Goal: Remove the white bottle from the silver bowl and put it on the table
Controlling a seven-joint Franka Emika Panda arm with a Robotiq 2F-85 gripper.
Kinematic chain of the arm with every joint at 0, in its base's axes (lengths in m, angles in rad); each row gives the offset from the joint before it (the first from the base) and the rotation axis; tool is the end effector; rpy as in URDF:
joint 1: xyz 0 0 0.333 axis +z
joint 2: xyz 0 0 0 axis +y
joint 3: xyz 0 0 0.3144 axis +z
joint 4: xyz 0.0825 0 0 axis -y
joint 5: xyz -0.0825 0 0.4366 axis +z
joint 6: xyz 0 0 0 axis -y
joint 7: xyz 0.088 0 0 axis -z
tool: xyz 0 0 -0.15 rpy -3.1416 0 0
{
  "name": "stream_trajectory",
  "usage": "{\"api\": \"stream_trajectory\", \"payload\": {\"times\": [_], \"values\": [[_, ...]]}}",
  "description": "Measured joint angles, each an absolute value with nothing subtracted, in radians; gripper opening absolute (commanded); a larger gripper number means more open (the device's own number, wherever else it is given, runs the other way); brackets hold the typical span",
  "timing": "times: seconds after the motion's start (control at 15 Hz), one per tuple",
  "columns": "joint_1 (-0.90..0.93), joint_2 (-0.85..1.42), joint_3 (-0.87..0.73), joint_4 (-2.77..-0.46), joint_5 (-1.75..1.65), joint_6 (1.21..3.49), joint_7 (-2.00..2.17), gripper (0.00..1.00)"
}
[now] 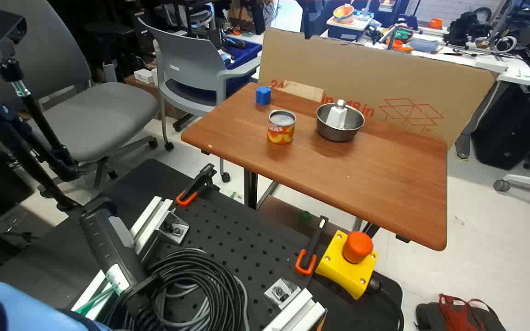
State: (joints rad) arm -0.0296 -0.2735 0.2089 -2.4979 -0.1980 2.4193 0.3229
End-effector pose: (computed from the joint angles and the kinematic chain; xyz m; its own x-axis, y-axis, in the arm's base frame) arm 0.5008 0.0798 0.3259 0.9741 0.0078 0.2260 -0.0259 -0.9889 0.1460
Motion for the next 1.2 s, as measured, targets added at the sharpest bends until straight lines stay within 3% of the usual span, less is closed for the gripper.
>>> {"api": "stream_trajectory", "payload": {"times": [0.8,1.2], "values": [[-0.025,-0.261,0.189,-2.485,-0.197,2.418,0.322,1.0],[-0.047,-0.103,0.093,-2.344,-0.194,2.414,0.288,1.0]]}}
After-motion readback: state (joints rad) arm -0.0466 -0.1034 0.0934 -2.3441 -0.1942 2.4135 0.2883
